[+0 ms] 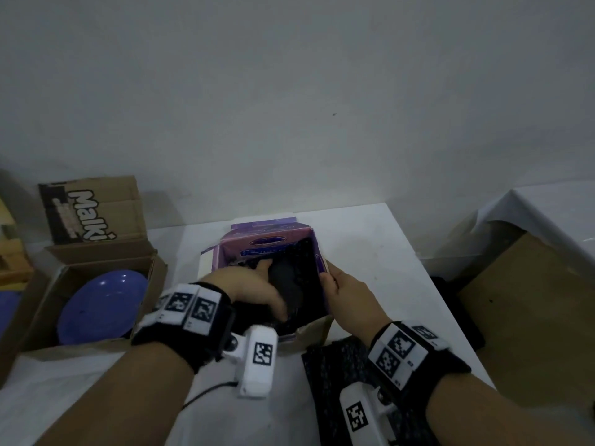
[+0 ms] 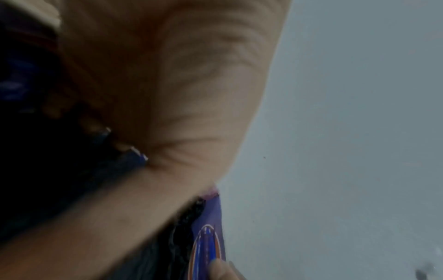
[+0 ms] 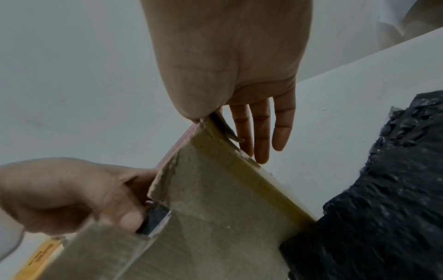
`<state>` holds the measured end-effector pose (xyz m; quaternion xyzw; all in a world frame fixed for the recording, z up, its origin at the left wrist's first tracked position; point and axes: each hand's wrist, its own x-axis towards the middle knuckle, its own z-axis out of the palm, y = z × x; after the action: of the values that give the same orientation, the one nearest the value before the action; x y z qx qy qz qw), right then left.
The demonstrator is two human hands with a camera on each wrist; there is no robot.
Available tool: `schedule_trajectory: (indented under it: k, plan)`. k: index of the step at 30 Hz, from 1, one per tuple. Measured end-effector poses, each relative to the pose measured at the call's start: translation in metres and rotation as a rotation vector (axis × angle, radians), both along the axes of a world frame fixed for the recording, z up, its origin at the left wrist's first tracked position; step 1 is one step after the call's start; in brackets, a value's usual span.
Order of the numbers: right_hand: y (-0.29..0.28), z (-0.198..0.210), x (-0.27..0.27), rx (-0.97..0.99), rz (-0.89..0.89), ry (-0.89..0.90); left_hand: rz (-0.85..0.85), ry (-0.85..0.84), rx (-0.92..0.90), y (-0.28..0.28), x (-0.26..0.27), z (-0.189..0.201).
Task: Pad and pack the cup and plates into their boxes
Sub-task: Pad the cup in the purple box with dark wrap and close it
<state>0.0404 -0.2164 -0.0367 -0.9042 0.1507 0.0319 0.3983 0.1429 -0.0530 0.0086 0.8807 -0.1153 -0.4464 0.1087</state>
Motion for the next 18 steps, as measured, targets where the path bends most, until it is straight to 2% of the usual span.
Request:
schedule_trajectory:
  k: [2, 4, 7, 11, 13, 16, 18]
  plan:
    - [0.0, -0.001, 0.0, 0.005, 0.001, 0.001, -0.22, -0.059, 0.118, 0.007, 0.003, 0.009]
    - [0.001, 0.0, 0.0, 0.006, 0.003, 0.002, -0.333, -0.13, 0.173, 0.008, -0.002, 0.009]
    - [0.002, 0.001, 0.0, -0.006, 0.004, 0.009, -0.317, -0.242, 0.128, 0.008, -0.013, -0.012]
    - [0.002, 0.003, -0.001, -0.018, 0.006, 0.011, -0.321, -0.521, 0.12, 0.007, -0.028, -0.028]
    - [0.003, 0.003, 0.0, -0.02, 0.008, 0.004, -0.358, -0.465, 0.123, 0.003, -0.026, -0.023]
    - [0.003, 0.003, 0.0, -0.014, -0.002, -0.008, -0.285, -0.164, -0.005, -0.01, -0.017, -0.004]
    - [0.004, 0.003, -0.001, -0.02, 0.002, -0.01, -0.244, -0.139, -0.097, -0.021, -0.014, -0.003]
